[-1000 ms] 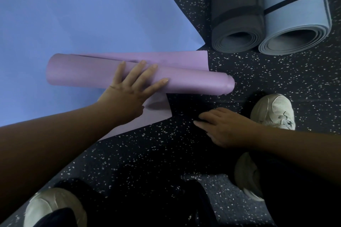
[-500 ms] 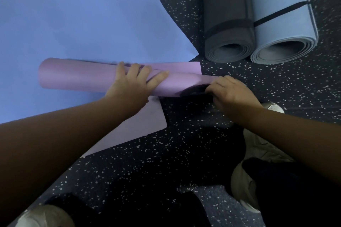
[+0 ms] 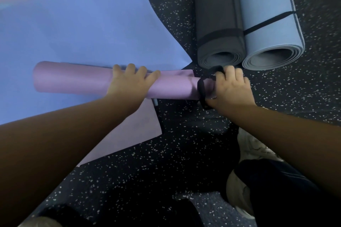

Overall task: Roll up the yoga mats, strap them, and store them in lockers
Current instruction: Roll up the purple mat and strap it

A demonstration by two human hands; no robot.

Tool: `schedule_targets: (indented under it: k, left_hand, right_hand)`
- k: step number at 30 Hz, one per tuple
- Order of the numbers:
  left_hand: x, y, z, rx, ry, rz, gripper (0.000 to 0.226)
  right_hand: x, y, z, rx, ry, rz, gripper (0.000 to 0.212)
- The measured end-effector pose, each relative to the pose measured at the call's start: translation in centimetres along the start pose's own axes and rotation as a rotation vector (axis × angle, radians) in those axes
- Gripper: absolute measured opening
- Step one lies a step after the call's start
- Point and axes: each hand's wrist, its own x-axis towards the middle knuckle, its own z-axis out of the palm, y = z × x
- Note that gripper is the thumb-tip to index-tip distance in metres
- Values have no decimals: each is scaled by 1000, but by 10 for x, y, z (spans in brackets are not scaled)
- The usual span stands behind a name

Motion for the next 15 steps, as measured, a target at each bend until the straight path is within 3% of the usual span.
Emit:
schedule_targets:
  k: [5,9,12,15]
  left_hand:
    - [0,3,-2,5,7,-15,80]
    - [6,16,-9,-30,-25,-76,69]
    - [9,21,-14,-8,-12,-56,60]
    - [5,19,-7,144,79,13,58]
  right_hand:
    - [1,2,-6,-69,-152,73,58]
    - [6,3,-13,140,-349,142,37]
    - [5,1,-17,170,-346,155,23]
    - [2,-4,-13,217,-314,105,25]
